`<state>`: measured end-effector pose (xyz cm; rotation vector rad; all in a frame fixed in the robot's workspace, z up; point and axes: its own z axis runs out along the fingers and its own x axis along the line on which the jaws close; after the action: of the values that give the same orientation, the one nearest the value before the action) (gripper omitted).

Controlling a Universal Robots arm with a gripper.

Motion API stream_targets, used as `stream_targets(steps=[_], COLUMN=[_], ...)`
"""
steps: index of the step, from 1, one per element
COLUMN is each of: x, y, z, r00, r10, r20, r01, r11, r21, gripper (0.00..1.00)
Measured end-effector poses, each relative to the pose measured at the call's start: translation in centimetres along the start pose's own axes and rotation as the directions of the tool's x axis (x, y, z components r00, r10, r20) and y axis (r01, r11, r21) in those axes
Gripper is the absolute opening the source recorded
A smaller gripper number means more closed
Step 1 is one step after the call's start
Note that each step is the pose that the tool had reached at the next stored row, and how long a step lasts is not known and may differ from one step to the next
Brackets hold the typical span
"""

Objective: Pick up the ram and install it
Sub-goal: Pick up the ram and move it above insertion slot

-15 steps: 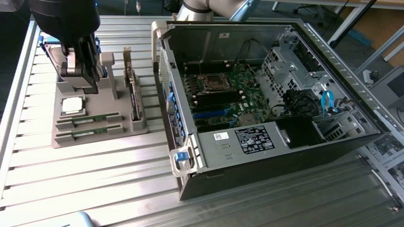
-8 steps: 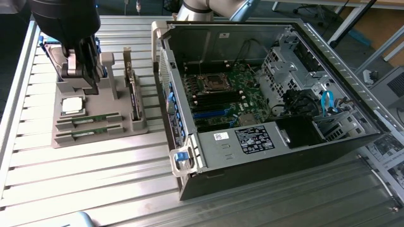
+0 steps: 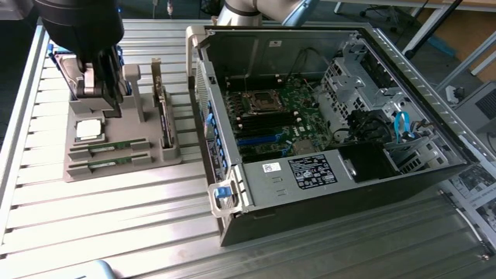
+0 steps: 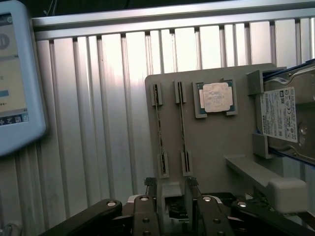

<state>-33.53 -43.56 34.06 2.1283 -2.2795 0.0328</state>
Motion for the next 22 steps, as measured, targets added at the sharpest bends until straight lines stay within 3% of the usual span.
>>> stream_targets(steps=[22], x=[-0.03], y=[0.00], z=[0.90], r00=[1.0000], r10=[0.000], r20=[0.0000], r01=[0.000], r11=[1.0000], r21=[0.0000], gripper=[0.36])
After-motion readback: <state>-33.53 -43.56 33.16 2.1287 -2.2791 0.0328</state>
